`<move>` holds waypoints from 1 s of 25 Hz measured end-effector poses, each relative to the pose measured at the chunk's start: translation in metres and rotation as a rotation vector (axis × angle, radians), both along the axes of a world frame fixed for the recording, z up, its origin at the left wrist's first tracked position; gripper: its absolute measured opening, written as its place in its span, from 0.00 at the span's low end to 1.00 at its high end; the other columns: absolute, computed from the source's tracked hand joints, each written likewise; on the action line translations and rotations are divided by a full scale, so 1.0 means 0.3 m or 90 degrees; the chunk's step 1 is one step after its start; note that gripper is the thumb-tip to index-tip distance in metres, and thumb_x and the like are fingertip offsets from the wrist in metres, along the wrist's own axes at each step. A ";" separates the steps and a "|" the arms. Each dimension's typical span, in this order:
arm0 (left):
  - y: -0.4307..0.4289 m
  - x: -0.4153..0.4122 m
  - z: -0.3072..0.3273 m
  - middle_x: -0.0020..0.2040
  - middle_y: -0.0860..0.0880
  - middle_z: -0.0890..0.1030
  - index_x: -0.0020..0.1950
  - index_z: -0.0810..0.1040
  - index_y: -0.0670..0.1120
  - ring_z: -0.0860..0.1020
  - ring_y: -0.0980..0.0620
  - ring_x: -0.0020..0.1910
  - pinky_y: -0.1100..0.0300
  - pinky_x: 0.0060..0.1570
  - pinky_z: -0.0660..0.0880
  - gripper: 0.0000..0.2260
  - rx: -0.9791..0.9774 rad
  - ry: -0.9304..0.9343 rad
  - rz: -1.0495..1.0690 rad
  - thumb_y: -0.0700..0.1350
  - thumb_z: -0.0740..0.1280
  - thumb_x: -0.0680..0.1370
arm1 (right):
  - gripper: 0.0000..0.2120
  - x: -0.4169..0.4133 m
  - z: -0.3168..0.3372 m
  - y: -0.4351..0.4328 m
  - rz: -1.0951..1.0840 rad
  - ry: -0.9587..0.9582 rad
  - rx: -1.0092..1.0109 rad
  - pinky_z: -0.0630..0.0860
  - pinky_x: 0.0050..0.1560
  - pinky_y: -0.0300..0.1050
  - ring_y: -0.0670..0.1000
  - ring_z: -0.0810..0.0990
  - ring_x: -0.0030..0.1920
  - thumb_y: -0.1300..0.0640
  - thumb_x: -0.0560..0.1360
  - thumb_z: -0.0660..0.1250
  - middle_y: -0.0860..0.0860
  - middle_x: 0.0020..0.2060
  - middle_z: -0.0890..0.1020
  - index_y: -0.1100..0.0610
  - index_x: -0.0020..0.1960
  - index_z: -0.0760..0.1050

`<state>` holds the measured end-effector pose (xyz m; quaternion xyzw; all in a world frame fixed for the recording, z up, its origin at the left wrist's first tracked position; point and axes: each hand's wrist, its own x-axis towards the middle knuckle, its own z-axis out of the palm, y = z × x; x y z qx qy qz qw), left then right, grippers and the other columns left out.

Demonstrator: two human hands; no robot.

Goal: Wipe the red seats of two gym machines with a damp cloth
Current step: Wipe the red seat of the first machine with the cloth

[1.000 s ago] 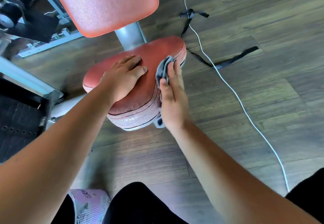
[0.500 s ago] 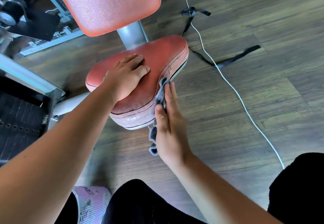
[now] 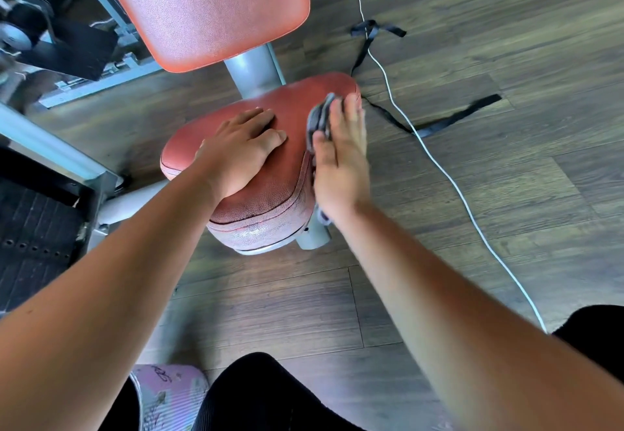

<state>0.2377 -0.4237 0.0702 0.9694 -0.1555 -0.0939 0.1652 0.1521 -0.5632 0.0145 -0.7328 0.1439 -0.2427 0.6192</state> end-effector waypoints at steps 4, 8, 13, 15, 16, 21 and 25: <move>-0.009 -0.016 0.013 0.82 0.61 0.60 0.79 0.65 0.63 0.55 0.54 0.82 0.39 0.80 0.51 0.33 -0.015 0.002 0.000 0.68 0.55 0.74 | 0.34 0.078 -0.019 -0.039 -0.052 0.052 0.029 0.39 0.78 0.41 0.58 0.46 0.83 0.51 0.79 0.54 0.56 0.83 0.50 0.61 0.82 0.52; -0.009 -0.010 0.013 0.82 0.60 0.60 0.80 0.64 0.63 0.55 0.53 0.82 0.39 0.80 0.52 0.34 0.008 0.003 0.000 0.68 0.54 0.73 | 0.29 -0.106 -0.049 0.092 0.043 -0.038 0.053 0.44 0.81 0.45 0.49 0.47 0.83 0.53 0.82 0.54 0.50 0.82 0.52 0.59 0.82 0.55; -0.011 -0.006 0.011 0.82 0.60 0.60 0.80 0.64 0.62 0.55 0.53 0.82 0.39 0.79 0.52 0.35 0.011 0.005 -0.002 0.69 0.54 0.72 | 0.32 0.036 0.002 -0.012 -0.001 0.035 0.021 0.38 0.80 0.45 0.56 0.44 0.83 0.51 0.80 0.53 0.56 0.83 0.49 0.60 0.82 0.53; -0.005 -0.006 0.009 0.83 0.60 0.59 0.80 0.64 0.63 0.55 0.52 0.82 0.40 0.79 0.53 0.37 0.027 0.006 -0.010 0.70 0.52 0.71 | 0.30 -0.086 0.003 0.087 0.033 -0.012 0.042 0.47 0.82 0.58 0.55 0.52 0.82 0.51 0.81 0.53 0.53 0.83 0.53 0.56 0.82 0.56; -0.002 -0.007 0.008 0.83 0.60 0.59 0.80 0.64 0.63 0.55 0.53 0.82 0.40 0.79 0.53 0.37 0.029 0.006 -0.014 0.71 0.52 0.71 | 0.29 -0.178 0.001 0.145 0.067 -0.043 0.059 0.55 0.79 0.66 0.55 0.59 0.80 0.50 0.81 0.53 0.49 0.83 0.54 0.51 0.82 0.56; 0.000 0.008 -0.001 0.83 0.61 0.59 0.80 0.64 0.64 0.54 0.54 0.83 0.39 0.79 0.53 0.39 0.042 0.010 -0.011 0.73 0.49 0.69 | 0.28 -0.172 -0.016 0.120 0.074 -0.039 0.068 0.61 0.77 0.67 0.56 0.62 0.79 0.49 0.81 0.53 0.45 0.82 0.58 0.50 0.81 0.59; 0.006 0.017 -0.009 0.83 0.61 0.59 0.79 0.64 0.64 0.53 0.55 0.83 0.38 0.79 0.53 0.41 0.065 0.003 -0.025 0.74 0.47 0.67 | 0.28 -0.244 0.027 0.189 0.035 -0.020 0.058 0.54 0.81 0.50 0.47 0.54 0.81 0.54 0.82 0.54 0.51 0.82 0.58 0.58 0.81 0.58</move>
